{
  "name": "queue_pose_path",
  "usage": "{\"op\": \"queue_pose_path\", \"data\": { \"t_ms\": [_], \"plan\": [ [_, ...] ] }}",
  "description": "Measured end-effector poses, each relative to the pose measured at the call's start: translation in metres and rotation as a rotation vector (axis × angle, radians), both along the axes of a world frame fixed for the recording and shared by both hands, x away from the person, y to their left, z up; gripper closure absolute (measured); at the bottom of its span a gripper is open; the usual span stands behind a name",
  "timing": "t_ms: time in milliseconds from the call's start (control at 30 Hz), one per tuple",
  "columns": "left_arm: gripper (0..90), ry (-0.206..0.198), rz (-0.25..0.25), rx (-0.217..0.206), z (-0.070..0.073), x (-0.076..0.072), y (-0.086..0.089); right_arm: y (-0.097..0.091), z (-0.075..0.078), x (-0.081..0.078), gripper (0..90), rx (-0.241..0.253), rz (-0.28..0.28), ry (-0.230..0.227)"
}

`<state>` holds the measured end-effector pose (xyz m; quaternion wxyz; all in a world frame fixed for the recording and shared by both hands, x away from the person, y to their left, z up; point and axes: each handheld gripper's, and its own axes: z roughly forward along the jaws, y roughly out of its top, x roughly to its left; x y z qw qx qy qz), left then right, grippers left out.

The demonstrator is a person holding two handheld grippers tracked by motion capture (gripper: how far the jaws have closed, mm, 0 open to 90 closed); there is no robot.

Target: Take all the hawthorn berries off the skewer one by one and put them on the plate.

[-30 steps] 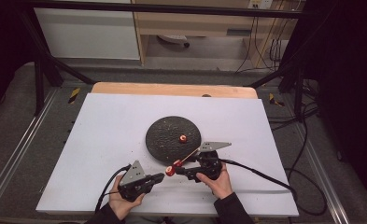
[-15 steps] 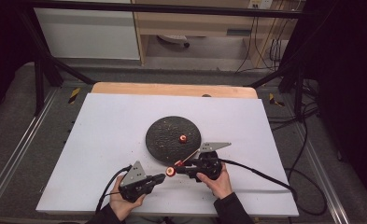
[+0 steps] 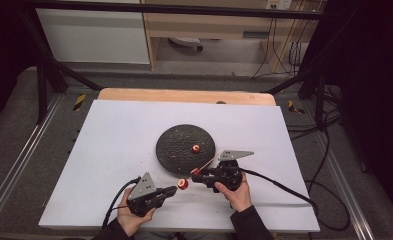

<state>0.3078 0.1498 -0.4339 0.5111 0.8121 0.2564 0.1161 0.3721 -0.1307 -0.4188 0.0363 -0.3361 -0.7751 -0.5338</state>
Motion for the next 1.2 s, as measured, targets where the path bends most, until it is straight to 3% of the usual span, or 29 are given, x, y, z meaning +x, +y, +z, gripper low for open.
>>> {"op": "queue_pose_path", "data": {
  "t_ms": [1200],
  "plan": [
    [88.2,-0.002,-0.032,0.015,0.000,-0.002,0.000,-0.060,0.015,0.009,61.3,0.059,-0.166,-0.037]
  ]
}}
